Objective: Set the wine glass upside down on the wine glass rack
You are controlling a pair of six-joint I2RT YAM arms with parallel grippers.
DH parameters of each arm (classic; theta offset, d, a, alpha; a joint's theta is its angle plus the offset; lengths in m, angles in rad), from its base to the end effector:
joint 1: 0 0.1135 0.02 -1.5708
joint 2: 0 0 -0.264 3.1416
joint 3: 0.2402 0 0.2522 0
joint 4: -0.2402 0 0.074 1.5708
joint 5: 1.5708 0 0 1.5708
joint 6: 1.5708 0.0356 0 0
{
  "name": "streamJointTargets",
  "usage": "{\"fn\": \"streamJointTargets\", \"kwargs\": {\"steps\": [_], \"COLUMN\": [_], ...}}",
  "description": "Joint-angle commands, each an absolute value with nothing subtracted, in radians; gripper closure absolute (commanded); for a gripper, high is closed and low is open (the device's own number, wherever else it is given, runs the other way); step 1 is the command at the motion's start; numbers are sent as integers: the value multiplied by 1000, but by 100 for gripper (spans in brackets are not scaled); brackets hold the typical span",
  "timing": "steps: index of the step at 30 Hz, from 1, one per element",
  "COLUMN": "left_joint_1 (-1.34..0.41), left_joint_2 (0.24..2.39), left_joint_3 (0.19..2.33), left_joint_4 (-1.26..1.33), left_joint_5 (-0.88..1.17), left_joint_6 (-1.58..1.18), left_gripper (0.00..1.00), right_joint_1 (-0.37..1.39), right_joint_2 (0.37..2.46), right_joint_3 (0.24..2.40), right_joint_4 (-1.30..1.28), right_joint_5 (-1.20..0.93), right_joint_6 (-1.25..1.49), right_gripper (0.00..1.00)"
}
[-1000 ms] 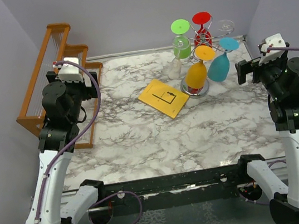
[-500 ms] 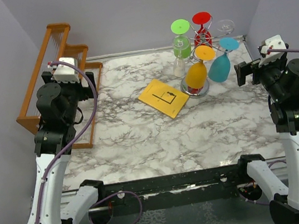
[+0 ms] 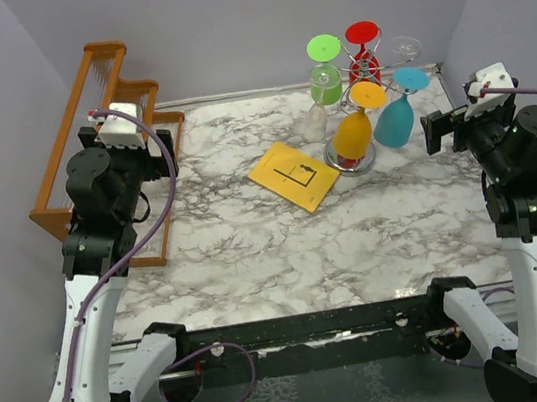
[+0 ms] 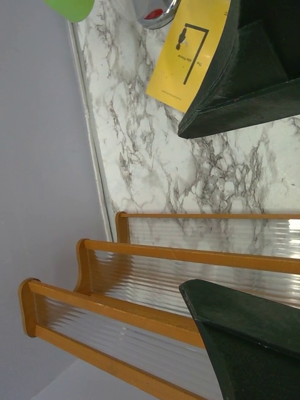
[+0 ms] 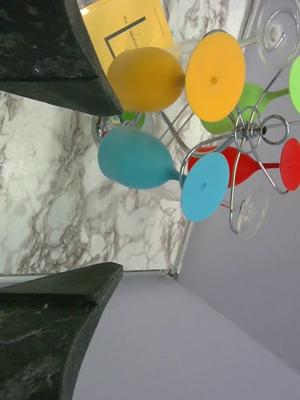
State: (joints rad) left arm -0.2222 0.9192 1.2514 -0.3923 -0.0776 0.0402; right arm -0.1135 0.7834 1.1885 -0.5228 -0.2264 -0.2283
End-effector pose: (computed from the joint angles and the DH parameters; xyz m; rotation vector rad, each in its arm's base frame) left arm 0.1773 -0.0372 0.4534 0.1542 1.6239 -0.0765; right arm 0.1424 -0.0082 0.4387 -0.2654 1.6649 -0.0656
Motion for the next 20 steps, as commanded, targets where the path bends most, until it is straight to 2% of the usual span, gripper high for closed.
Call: {"fn": "streamJointTargets", "kwargs": {"steps": [1,20], "left_joint_1": [-215,-216], "left_joint_2": [922,930], "left_joint_3": [1273,1279], "left_joint_4": [-392,-395], "left_joint_5": [-45,-30], "left_joint_6": [46,52], "left_gripper": [1,1], "right_joint_1": [-120,-120], "right_joint_2": [780,790], "right_joint_3": [1211,1220], "right_joint_4": [-534,-537], "right_joint_5": [-248,-255], "right_joint_6": [-216,-215], "right_gripper": [0,0]}}
